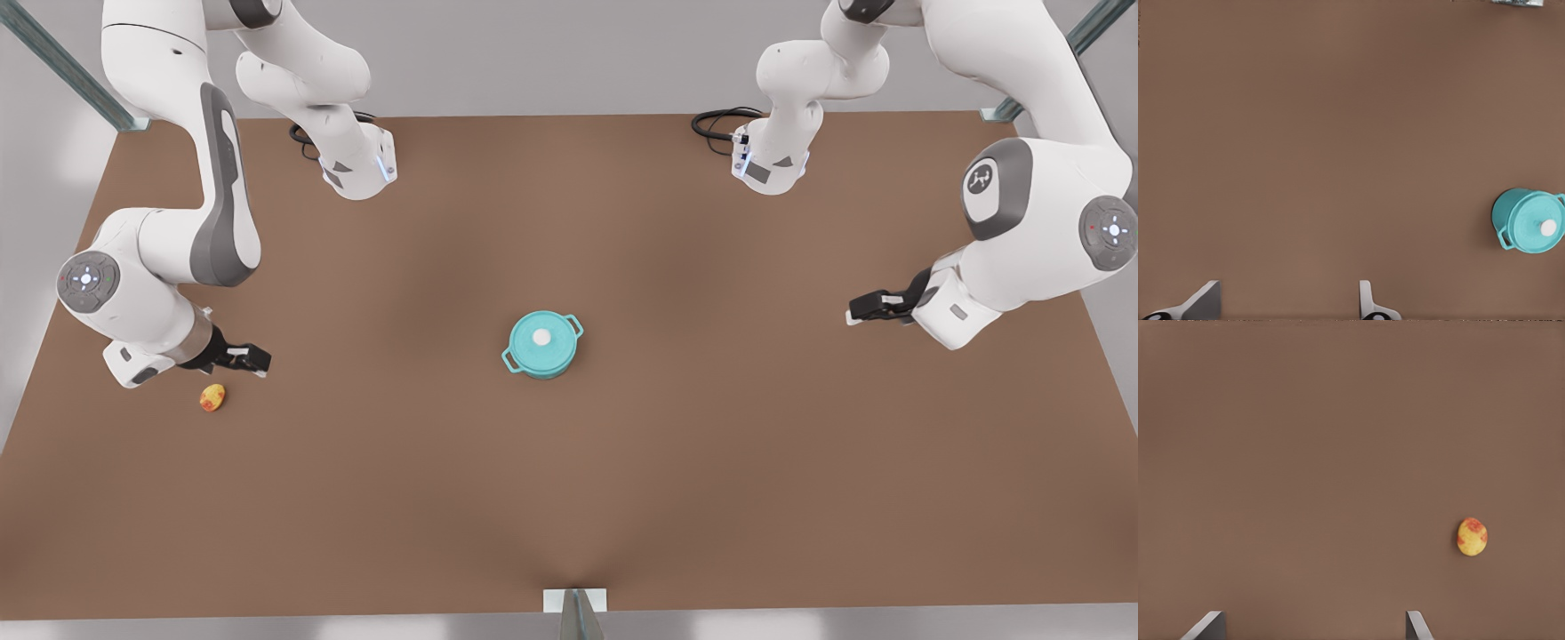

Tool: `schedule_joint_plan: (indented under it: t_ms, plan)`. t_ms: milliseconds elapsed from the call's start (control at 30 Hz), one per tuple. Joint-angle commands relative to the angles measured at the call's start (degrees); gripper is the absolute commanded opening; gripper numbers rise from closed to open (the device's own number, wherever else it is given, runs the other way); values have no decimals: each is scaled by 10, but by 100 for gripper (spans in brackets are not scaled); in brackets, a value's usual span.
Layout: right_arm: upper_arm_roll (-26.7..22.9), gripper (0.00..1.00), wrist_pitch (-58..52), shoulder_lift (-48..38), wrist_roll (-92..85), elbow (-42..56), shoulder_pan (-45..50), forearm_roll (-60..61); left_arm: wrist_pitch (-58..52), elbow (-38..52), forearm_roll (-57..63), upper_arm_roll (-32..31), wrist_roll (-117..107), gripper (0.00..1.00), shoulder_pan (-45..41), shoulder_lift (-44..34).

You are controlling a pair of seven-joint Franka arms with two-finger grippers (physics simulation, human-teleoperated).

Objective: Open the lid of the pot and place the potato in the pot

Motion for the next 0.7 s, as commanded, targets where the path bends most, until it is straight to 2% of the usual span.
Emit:
schedule_joint_plan:
  t_ms: [0,100,167,233,333,400,433,467,667]
  plan:
    - [0,100,15,-1,10,0,0,0,1,0,-1,0,-13,100,-2,-1]
    - [-1,100,8,3,11,1,0,0,-7,1,1,-1,-6,100,-8,1]
    - [-12,100,6,7,11,0,-1,-12,-7,6,57,-2,-12,100,-70,3]
    - [-18,100,6,14,9,0,-17,-12,-5,7,58,-4,-25,100,-104,10]
    - [-19,100,22,31,5,0,-31,-13,13,34,58,-5,-222,100,-256,53]
    - [-19,100,24,54,2,2,-50,-12,126,35,59,-5,-462,100,-361,114]
    - [-19,100,29,65,2,3,-66,-12,178,58,58,-5,-575,100,-400,163]
    - [-19,100,41,73,2,6,-72,-12,191,119,59,-3,-651,100,-432,227]
    - [-19,100,57,128,3,30,-90,-14,267,128,88,-1,-671,100,-457,300]
